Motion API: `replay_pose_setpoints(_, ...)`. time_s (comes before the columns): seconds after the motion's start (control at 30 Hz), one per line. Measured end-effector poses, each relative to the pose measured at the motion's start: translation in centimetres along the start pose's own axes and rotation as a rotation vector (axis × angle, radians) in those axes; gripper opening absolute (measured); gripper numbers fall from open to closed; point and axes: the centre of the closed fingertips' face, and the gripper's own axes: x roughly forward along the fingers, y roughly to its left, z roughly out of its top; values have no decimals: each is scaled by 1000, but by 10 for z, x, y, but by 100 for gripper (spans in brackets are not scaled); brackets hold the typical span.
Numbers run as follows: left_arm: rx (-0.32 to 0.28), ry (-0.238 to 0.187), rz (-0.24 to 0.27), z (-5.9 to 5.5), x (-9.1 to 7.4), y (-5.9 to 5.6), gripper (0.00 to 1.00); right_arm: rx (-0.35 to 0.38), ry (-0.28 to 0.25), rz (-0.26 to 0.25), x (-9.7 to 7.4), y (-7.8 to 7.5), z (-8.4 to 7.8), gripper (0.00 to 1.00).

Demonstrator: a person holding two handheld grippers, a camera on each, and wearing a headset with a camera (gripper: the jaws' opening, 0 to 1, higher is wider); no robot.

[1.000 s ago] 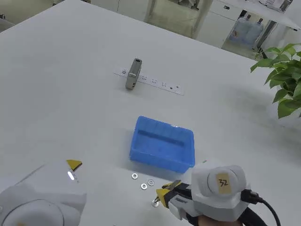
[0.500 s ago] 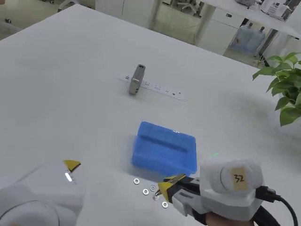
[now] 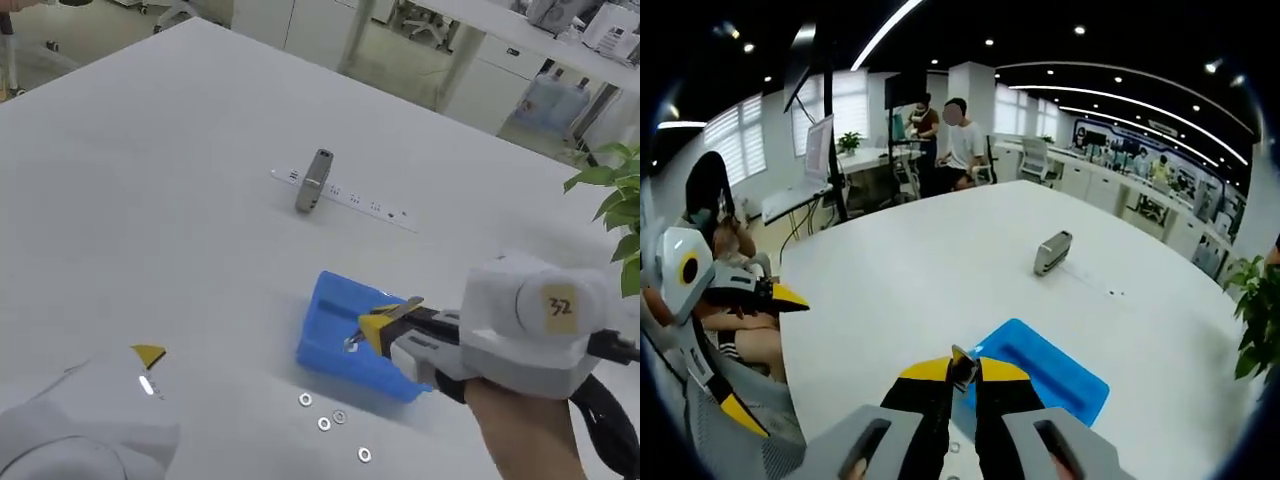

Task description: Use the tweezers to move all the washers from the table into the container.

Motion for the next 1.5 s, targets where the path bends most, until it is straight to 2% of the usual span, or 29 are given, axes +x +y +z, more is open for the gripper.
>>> replay_pose_setpoints(0.1,-19,-15,14,1,-1,1,98,-3,22,-24,21,-10,-9,4)
replay_pose_setpoints(0.3,-50,-47,31,3,-2,0,99,39,42,-38,43,-19,-24,4)
replay_pose_setpoints(0.53,-72,-84,55,8,-1,1,99,61,63,-52,64,-20,-35,4)
replay_pose_setpoints(0.73,-81,-79,54,3,2,0,99,60,83,-62,76,-21,-43,4)
replay_pose_setpoints(0.97,-72,-48,40,-12,7,-10,98,103,90,-77,82,-26,-52,4)
replay_pose_setpoints(1.2,-39,-10,42,-22,14,-12,97,115,98,-73,84,-26,-57,4)
replay_pose_setpoints(1.37,-57,-32,51,-20,14,-8,95,112,91,-75,85,-26,-57,5)
replay_pose_setpoints(1.43,-25,-43,70,-20,15,-5,91,112,89,-77,84,-26,-57,5)
replay_pose_setpoints(1.47,-11,-34,76,-22,15,-4,91,116,89,-77,83,-26,-57,5)
replay_pose_setpoints(1.5,-21,-39,68,-20,15,-5,92,119,85,-76,82,-27,-56,5)
